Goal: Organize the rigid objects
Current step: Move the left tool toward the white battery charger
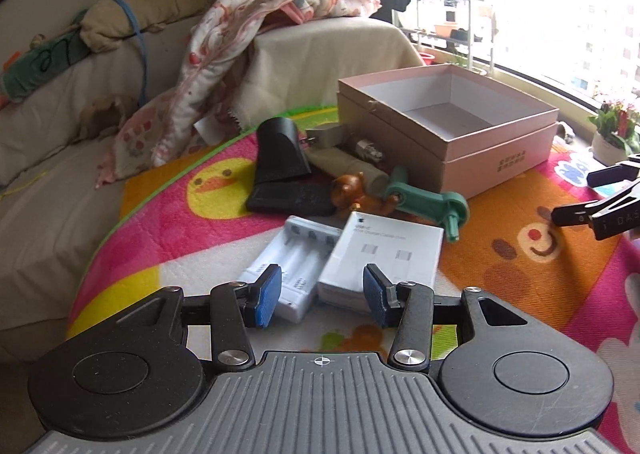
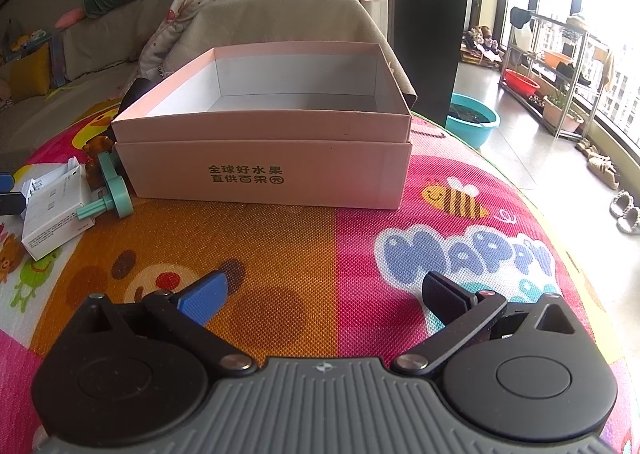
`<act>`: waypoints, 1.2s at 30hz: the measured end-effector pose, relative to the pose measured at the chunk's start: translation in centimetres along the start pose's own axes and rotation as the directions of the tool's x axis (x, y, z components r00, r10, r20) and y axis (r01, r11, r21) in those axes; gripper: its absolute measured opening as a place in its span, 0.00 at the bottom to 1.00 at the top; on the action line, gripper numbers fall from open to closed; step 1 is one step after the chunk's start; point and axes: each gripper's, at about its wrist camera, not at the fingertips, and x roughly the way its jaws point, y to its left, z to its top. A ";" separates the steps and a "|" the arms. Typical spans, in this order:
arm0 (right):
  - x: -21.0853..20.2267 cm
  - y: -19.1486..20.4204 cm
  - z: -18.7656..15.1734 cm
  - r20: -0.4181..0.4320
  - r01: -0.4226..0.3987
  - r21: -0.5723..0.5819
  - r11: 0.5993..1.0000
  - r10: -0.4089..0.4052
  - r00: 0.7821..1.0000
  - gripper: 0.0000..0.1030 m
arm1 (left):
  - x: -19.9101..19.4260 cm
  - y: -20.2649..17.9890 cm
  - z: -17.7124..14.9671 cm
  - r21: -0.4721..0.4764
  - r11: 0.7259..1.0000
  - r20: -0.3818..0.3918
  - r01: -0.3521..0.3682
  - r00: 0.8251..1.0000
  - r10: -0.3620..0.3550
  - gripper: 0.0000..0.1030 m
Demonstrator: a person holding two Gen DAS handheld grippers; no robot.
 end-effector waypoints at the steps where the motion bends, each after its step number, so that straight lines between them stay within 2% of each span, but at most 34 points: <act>1: 0.0 0.0 0.0 0.000 0.000 0.000 1.000 0.000 1.000 1.00 | 0.2 -0.3 0.0 -0.006 1.000 0.007 0.024 1.000 -0.024 0.48; 6: 0.0 0.0 0.0 0.000 0.000 0.000 1.000 0.000 1.000 1.00 | 0.7 -1.2 0.1 -0.036 0.990 0.027 0.137 0.990 -0.136 0.48; 10: 0.0 0.0 0.0 0.000 0.000 0.000 1.000 0.000 1.000 1.00 | 0.4 -2.2 0.0 -0.008 0.984 0.037 0.178 0.983 -0.177 0.48; 12: 0.0 0.0 0.0 0.000 0.000 0.000 1.000 0.000 1.000 1.00 | 0.0 -2.1 0.2 -0.004 0.990 0.060 0.143 0.988 -0.143 0.48; 14: 0.0 0.0 0.0 0.000 0.000 0.000 1.000 0.000 1.000 1.00 | 0.2 -1.3 0.5 -0.029 0.997 0.072 0.065 0.995 -0.062 0.48; 15: 0.0 0.0 0.0 0.000 0.000 0.000 1.000 0.000 1.000 1.00 | 0.5 -0.6 0.6 -0.061 0.997 0.063 0.042 0.997 -0.038 0.47; 17: 0.0 0.0 0.0 0.000 0.000 0.000 1.000 0.000 1.000 1.00 | 1.3 0.8 0.8 -0.144 0.989 0.032 0.042 0.999 -0.038 0.45; 19: 0.0 0.0 0.0 0.000 0.000 0.000 1.000 0.000 1.000 1.00 | 1.7 1.6 0.7 -0.206 0.974 0.023 0.096 0.995 -0.093 0.45; 21: 0.0 0.0 0.0 0.000 0.000 0.000 1.000 0.000 1.000 1.00 | 1.7 1.5 0.6 -0.222 0.964 0.025 0.145 0.989 -0.143 0.46; 23: 0.0 0.0 0.0 0.000 0.000 0.000 1.000 0.000 1.000 1.00 | 1.7 1.0 0.6 -0.207 0.962 0.016 0.180 0.983 -0.181 0.46; 26: 0.0 0.0 0.0 0.000 -0.001 0.000 1.000 0.001 1.000 1.00 | 1.3 -0.1 0.3 -0.163 0.943 0.004 0.290 0.956 -0.293 0.46; 27: 0.0 0.0 0.0 0.000 -0.001 0.000 1.000 0.001 1.000 1.00 | 0.9 -0.7 0.3 -0.131 0.946 0.005 0.295 0.955 -0.297 0.47; 29: 0.0 0.0 0.0 0.000 -0.001 0.000 1.000 0.001 1.000 1.00 | -0.1 -1.2 0.5 -0.048 0.976 0.029 0.214 0.977 -0.213 0.47; 31: 0.0 0.0 0.0 0.000 0.000 0.000 1.000 0.000 1.000 1.00 | -0.4 -1.2 0.9 0.046 0.997 0.042 0.063 0.997 -0.065 0.46; 33: 0.0 0.0 0.0 0.000 0.000 0.000 1.000 0.000 1.000 1.00 | 0.1 -0.9 1.2 0.147 0.988 0.021 -0.044 0.999 0.042 0.45; 34: 0.0 0.0 0.0 0.000 0.000 0.000 1.000 0.000 1.000 1.00 | 0.5 -0.7 1.2 0.185 0.981 0.005 -0.066 0.998 0.066 0.45; 36: 0.0 0.0 0.0 0.000 0.000 0.000 1.000 0.000 1.000 1.00 | 1.3 -0.2 1.4 0.227 0.972 -0.033 -0.063 0.997 0.072 0.46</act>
